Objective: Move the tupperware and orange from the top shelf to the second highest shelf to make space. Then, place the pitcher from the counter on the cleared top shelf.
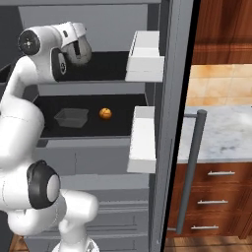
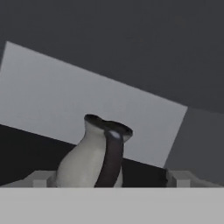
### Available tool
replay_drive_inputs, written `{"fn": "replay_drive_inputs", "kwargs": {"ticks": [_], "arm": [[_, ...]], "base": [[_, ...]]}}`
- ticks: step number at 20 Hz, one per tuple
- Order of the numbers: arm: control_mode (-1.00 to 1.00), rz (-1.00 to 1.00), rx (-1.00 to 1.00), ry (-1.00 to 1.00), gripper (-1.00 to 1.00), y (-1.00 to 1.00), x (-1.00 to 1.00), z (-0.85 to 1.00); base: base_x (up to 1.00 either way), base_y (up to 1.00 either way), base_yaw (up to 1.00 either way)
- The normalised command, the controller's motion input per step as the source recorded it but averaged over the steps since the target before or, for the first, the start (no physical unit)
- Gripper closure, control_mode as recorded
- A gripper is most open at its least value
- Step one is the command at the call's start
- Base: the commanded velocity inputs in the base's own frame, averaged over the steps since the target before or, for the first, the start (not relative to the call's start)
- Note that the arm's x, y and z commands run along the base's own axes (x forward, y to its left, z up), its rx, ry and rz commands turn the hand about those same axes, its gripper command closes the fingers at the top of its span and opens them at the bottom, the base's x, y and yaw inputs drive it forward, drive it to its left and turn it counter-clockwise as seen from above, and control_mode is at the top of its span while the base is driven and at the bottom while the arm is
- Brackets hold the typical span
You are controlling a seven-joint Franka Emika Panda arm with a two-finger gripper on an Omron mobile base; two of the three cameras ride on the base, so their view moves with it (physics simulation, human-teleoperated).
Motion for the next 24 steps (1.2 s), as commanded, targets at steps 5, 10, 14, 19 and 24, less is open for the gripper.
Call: {"fn": "replay_drive_inputs", "kwargs": {"ticks": [5, 10, 14, 19, 24], "arm": [[-1.0, -0.04, -0.01, 0.01, -1.0, -0.25, -0.97, -0.22], [-1.0, 0.0, 0.08, 0.09, -1.0, -0.58, -1.0, -0.15], [-1.0, 0.0, 0.04, 0.28, -1.0, -0.15, -1.0, -0.36], [-1.0, 0.01, 0.0, 0.37, -1.0, 0.0, -0.97, -0.48], [-1.0, 0.0, 0.0, 0.38, -1.0, -0.06, -0.77, -0.54]], "base": [[0.0, 0.0, 0.0], [0.0, 0.0, 0.0], [0.0, 0.0, 0.0], [0.0, 0.0, 0.0], [0.0, 0.0, 0.0]]}}
